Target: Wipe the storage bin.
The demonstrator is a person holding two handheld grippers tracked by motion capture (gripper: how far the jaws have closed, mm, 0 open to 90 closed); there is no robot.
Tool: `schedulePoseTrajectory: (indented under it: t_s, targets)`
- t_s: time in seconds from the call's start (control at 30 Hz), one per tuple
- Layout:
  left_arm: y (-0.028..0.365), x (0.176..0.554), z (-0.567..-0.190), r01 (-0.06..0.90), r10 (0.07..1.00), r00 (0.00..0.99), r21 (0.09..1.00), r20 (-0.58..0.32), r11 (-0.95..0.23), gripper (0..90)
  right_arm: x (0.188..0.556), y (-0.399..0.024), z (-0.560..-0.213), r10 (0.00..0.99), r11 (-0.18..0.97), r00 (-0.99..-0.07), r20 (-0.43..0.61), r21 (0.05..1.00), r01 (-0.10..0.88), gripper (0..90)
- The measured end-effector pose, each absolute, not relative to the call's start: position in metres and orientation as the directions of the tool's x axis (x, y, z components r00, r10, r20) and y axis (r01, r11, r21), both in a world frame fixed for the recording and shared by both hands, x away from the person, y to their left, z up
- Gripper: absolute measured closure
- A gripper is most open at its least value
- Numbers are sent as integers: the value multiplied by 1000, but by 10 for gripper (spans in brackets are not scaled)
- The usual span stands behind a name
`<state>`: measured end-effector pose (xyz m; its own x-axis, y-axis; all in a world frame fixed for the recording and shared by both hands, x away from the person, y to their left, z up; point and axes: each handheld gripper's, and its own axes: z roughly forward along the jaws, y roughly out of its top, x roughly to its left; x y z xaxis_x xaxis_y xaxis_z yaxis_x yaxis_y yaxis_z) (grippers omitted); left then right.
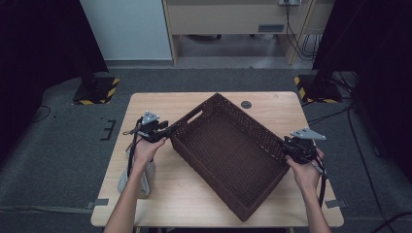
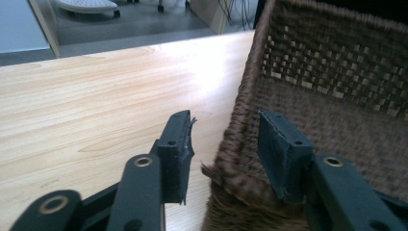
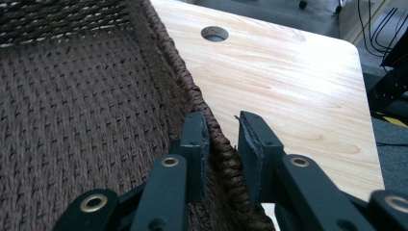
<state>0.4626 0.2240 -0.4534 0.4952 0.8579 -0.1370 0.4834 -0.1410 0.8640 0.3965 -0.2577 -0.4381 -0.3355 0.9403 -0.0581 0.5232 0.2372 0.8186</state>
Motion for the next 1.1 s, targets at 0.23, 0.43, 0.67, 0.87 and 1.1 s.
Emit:
schedulePoseTrajectory:
  t_s: [0.23,0.43,0.67,0.87,1.1]
  targets:
    - [223,454,-450,498,851,509,850,-128,-170,666,392,-253,-434,940,238,-333,-73,840,488,541]
    - [223,434,-448,498,857,503,848,-111,-183,665,377,-254,-420,945,212,-321,-63,865,456,422]
    - [225,402,-450,485,864,488,862,-129,-145,658,365,-253,-425,947,217,-316,-62,848,484,378]
    - [223,387,-451,477,877,466,869,-120,-134,657,359,-255,-432,952,207,-302,-50,833,514,388]
    - [223,377,-452,481,877,459,870,-142,-111,654,364,-256,-438,958,213,-280,-68,822,528,508]
